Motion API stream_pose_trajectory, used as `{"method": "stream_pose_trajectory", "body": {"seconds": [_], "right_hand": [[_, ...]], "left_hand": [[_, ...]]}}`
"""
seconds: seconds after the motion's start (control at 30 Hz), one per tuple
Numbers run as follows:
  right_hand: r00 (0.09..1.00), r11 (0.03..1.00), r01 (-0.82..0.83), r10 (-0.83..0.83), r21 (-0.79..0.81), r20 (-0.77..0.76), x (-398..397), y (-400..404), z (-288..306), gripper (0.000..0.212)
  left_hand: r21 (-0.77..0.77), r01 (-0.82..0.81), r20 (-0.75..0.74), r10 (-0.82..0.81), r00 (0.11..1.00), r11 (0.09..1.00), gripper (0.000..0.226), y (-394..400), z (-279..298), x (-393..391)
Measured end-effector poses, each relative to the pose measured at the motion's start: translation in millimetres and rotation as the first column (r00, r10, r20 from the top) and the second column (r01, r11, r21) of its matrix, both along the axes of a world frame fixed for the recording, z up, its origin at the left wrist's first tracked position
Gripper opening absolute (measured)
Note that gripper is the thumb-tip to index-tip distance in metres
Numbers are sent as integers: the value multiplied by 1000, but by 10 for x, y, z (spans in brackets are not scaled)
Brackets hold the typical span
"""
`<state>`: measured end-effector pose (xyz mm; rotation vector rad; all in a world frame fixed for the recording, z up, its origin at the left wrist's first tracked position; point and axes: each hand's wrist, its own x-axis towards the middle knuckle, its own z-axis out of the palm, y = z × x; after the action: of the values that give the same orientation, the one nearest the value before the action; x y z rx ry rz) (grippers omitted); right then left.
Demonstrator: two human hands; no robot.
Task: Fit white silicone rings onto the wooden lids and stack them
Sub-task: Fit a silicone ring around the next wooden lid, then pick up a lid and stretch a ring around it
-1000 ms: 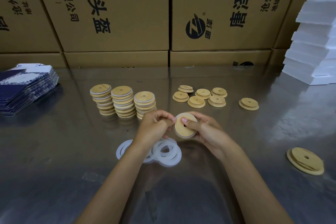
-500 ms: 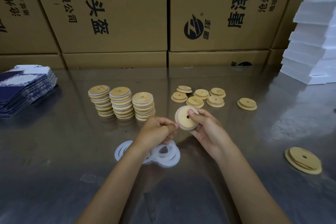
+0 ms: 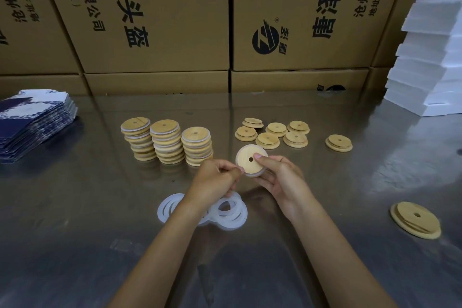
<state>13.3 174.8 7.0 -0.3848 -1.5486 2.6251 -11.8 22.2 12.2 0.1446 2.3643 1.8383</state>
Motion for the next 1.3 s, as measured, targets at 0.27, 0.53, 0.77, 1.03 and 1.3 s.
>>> {"method": "stream_pose_trajectory", "body": {"seconds": [0.27,0.53,0.77,1.03,1.3], "right_hand": [[995,994,-104,104,35,-2,17,-64,17,21],[993,965,-116,115,234,20,37,-139,29,21],[985,950,-172,166,260,44,59,-151,64,24],[982,944,-191,181,269,60,49,-136,49,23],[985,950,-174,162,259,66,48,-133,54,23]], "left_hand": [[113,-80,-62,88,994,990,36,31,28,14],[-226,-173,-522,31,853,959,69,7,-83,14],[-245,-471,-707,176,685,847,73,-191,-64,-117],[-227,-544,-711,244,659,808,47,-376,-113,-223],[-341,-670,-787,189,587,659,35,-405,-96,-238]]}}
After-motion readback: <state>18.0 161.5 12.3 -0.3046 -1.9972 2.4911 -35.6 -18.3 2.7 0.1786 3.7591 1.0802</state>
